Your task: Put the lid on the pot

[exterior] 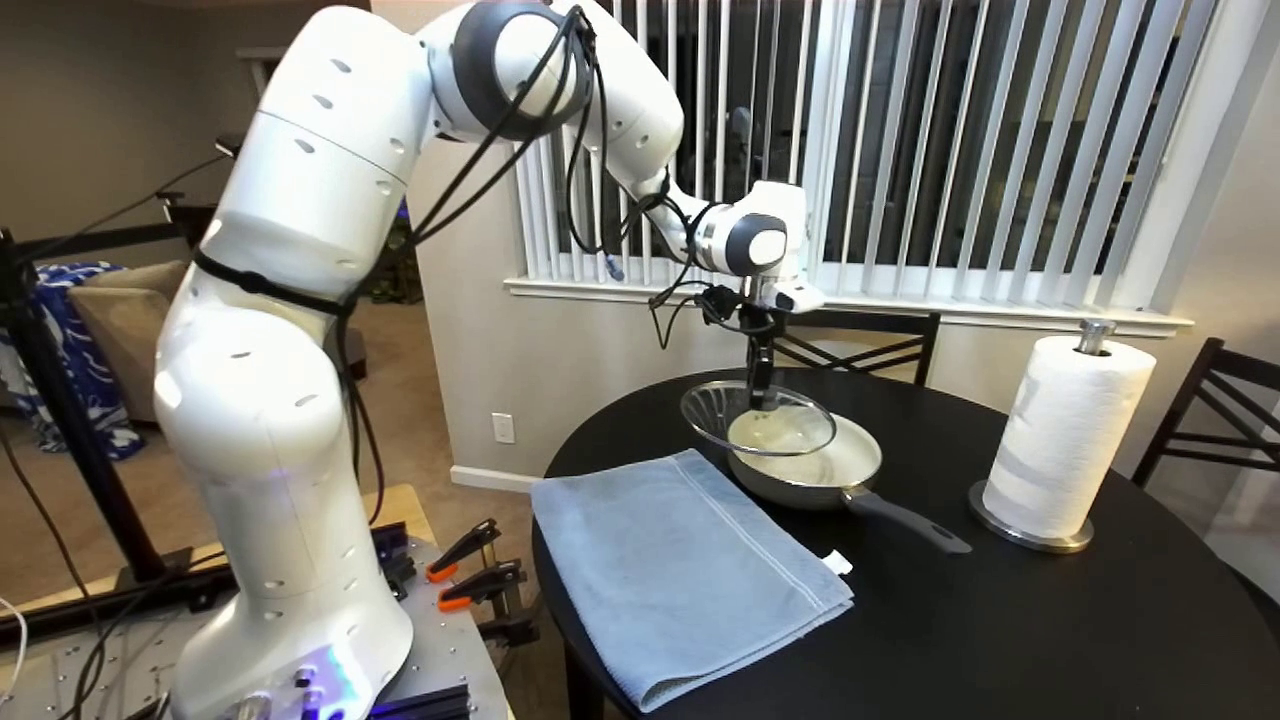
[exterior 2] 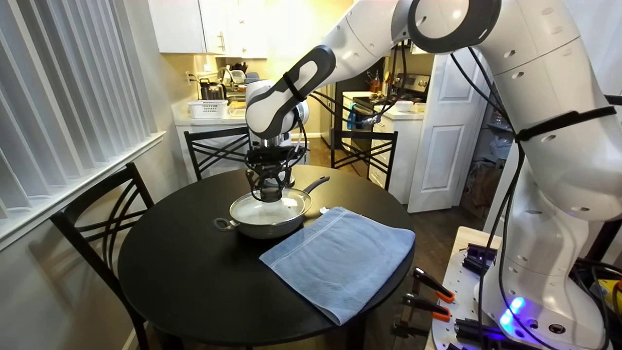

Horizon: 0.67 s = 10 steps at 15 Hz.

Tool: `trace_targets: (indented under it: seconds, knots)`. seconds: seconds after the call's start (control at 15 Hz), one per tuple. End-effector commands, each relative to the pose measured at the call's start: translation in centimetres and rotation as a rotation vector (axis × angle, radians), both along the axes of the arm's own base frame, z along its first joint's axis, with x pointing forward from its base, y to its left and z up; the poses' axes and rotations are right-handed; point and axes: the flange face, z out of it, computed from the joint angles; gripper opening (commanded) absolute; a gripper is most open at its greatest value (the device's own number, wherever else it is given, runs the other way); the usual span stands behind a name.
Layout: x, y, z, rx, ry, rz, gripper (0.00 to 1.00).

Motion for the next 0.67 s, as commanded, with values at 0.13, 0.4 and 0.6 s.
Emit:
trace_targets:
  seconds: [0.13,0.4,0.6]
  knots:
    - [2.5,-2.3,1.5,0.035,-0.055,-0.117,0.33]
    - [3.8,-3.5,1.0,0.013,-0.108,-0.221,0.33]
    - [4.8,-3.7,-0.3,0.009,-0.107,-0.269,0.33]
